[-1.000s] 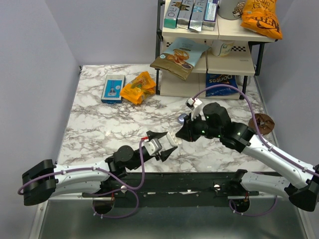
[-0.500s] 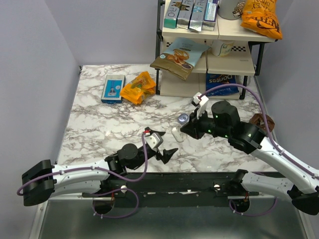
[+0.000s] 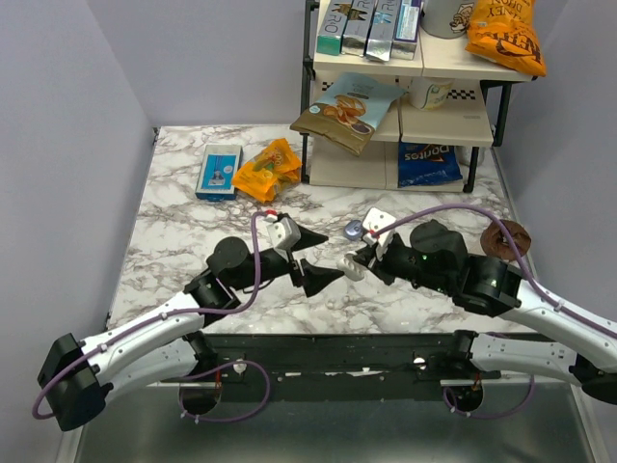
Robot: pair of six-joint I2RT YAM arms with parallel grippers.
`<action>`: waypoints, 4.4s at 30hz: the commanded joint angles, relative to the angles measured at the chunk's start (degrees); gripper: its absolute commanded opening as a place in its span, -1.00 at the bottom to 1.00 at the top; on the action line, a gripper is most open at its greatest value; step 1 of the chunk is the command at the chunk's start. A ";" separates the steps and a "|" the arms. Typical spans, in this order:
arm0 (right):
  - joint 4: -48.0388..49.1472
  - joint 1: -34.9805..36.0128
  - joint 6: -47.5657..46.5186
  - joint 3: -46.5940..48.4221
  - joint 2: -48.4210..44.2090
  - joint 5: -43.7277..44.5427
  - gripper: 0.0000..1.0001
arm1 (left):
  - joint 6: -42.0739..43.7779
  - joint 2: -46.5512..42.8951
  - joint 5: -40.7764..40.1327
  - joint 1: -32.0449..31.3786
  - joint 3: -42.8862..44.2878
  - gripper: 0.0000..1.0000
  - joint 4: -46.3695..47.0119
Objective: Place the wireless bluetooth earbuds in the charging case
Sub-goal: Open the charging case, then pick up the earbud from the center of the board.
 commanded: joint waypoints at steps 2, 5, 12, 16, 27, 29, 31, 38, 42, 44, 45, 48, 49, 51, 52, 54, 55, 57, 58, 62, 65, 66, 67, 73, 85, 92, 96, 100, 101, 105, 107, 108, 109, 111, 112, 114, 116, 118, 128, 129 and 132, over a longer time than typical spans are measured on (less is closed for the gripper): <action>1.50 2.82 -3.53 0.04 0.74 3.74 -0.99 | -1.56 5.29 15.97 2.81 4.49 0.98 -2.60; 1.93 3.26 -3.35 0.30 0.83 3.13 -0.99 | -1.21 7.67 17.55 2.81 5.29 0.98 -3.13; 0.70 3.52 -3.96 1.89 1.71 2.16 -0.99 | -0.95 8.81 19.49 2.81 5.20 0.80 -2.43; 1.14 3.52 -4.23 1.80 2.15 2.07 -0.99 | -0.51 10.22 20.11 2.81 6.08 0.69 -2.61; 1.32 3.70 -3.70 2.41 3.29 0.57 -0.99 | -1.39 11.19 19.58 2.81 5.29 0.55 0.56; 1.15 3.70 -3.61 2.41 3.47 0.31 -0.99 | -1.47 11.19 19.58 2.81 5.11 0.48 1.44; 1.32 3.87 -3.44 2.50 3.73 0.22 -0.99 | -1.21 11.54 19.93 2.81 5.11 0.40 1.44; 1.32 4.22 -3.00 2.41 3.91 0.05 -0.99 | -1.12 12.24 20.46 2.81 4.85 0.21 2.50; 1.06 4.31 -2.91 2.59 3.82 -0.04 -0.99 | -0.77 12.33 20.90 2.81 4.41 0.05 2.41; 0.97 4.31 -3.00 2.68 3.82 -0.04 -0.99 | -1.12 12.16 20.81 2.81 3.88 0.05 3.55; 0.79 4.31 -3.09 2.76 3.73 0.04 -0.99 | -1.04 11.89 20.90 2.81 3.53 0.06 3.64; 0.79 4.31 -3.00 2.85 3.38 -0.30 -0.99 | -0.69 11.45 20.37 2.72 3.44 0.22 2.68; 0.79 4.31 -3.00 2.85 3.38 -0.39 -0.99 | -0.42 11.36 19.93 2.64 3.53 0.27 2.06; 0.71 4.31 -2.91 2.94 3.29 -0.39 -0.99 | -0.07 11.01 19.67 2.46 3.53 0.33 1.53; 0.70 4.31 -2.91 3.11 3.38 -0.48 -0.99 | 0.19 11.01 19.41 2.46 3.62 0.33 1.27; 0.53 4.22 -2.91 3.12 3.38 -0.57 -0.99 | 0.20 11.19 19.40 2.37 3.62 0.33 1.44; 0.53 4.22 -2.82 3.20 3.38 -0.66 -0.99 | 0.20 11.28 19.49 2.37 3.79 0.30 1.44; 0.53 4.22 -2.73 3.20 3.38 -0.83 -0.99 | 0.20 11.45 19.67 2.37 3.62 0.20 1.88; 0.62 4.31 -2.65 3.20 3.38 -0.83 -0.99 | 0.11 11.45 19.67 2.37 3.53 0.16 2.40; 0.44 4.31 -2.56 3.03 3.47 -1.01 -0.99 | -0.16 11.89 20.19 2.37 3.53 -0.42 3.29; 0.44 4.31 -1.86 3.20 3.56 -0.49 -0.95 | -0.24 11.81 20.02 2.02 3.09 -0.82 4.16; 0.53 4.31 -1.25 3.29 3.38 -0.05 -0.88 | -0.42 11.37 19.58 2.02 2.39 -0.88 4.60; 0.53 4.31 -0.89 3.38 3.29 0.31 -0.80 | -0.59 11.19 19.40 1.93 2.04 -0.94 5.56; 0.97 4.31 2.00 3.82 2.24 4.52 0.09 | -2.70 9.61 16.60 1.93 -0.07 -1.00 7.77; 0.27 -5.16 15.78 1.63 -1.89 10.36 0.49 | -5.43 1.18 2.02 1.50 -8.33 -1.00 11.90; 3.78 -13.27 27.40 -13.39 0.47 -4.69 0.09 | -3.41 -10.07 -9.77 -0.35 -15.71 -1.00 11.72; 10.61 -13.18 30.22 -20.51 5.39 -11.11 -0.04 | -3.50 -12.54 -13.90 -1.93 -17.04 -1.00 10.50; 14.06 -13.18 31.72 -21.49 11.36 -12.88 -0.04 | -2.88 -13.59 -18.47 -4.30 -17.56 -1.00 8.83; 13.89 -13.18 32.15 -21.23 13.90 -12.35 -0.04 | -2.79 -13.68 -18.48 -4.48 -17.48 -1.00 7.95; 14.67 -13.18 32.07 -20.44 19.80 -11.21 -0.06 | -2.70 -14.56 -20.41 -5.10 -17.83 -1.00 7.24; 14.85 -13.27 32.16 -19.91 21.83 -10.07 -0.08 | -2.70 -15.18 -20.76 -5.10 -18.09 -1.00 7.15; 15.12 -13.18 32.16 -19.82 23.14 -9.63 -0.10 | -2.62 -15.35 -20.94 -5.18 -18.27 -1.00 7.15; 15.21 -13.27 32.33 -19.74 23.85 -8.84 -0.11 | -2.70 -15.62 -21.03 -5.27 -18.27 -1.00 6.98; 15.82 -13.27 32.42 -19.82 24.38 -8.39 -0.14 | -2.62 -15.71 -21.11 -5.27 -18.35 -1.00 6.71; 15.91 -13.18 32.33 -19.74 25.00 -7.78 -0.14 | -2.70 -15.88 -21.29 -5.36 -18.36 -1.00 6.63; 15.82 -13.27 32.16 -19.30 25.70 -7.16 -0.16 | -2.62 -15.80 -21.38 -5.36 -18.36 -1.00 6.72; 15.82 -13.27 31.89 -19.03 26.76 -6.72 -0.17 | -2.53 -15.44 -21.38 -5.45 -18.36 -1.00 6.98; 16.00 -13.27 31.54 -18.77 27.20 -6.81 -0.18 | -2.53 -15.01 -21.38 -5.54 -18.36 -1.00 7.24; 16.61 -13.27 31.28 -19.12 29.92 -6.72 -0.27 | -2.62 -13.77 -21.73 -6.06 -18.44 -1.00 8.47; 16.70 -13.18 31.37 -19.21 30.10 -6.81 -0.28 | -2.79 -13.51 -21.73 -6.06 -18.53 -1.00 8.47; 17.05 -13.27 31.63 -19.56 30.45 -7.60 -0.30 | -2.97 -13.16 -21.64 -6.24 -18.71 -1.00 8.91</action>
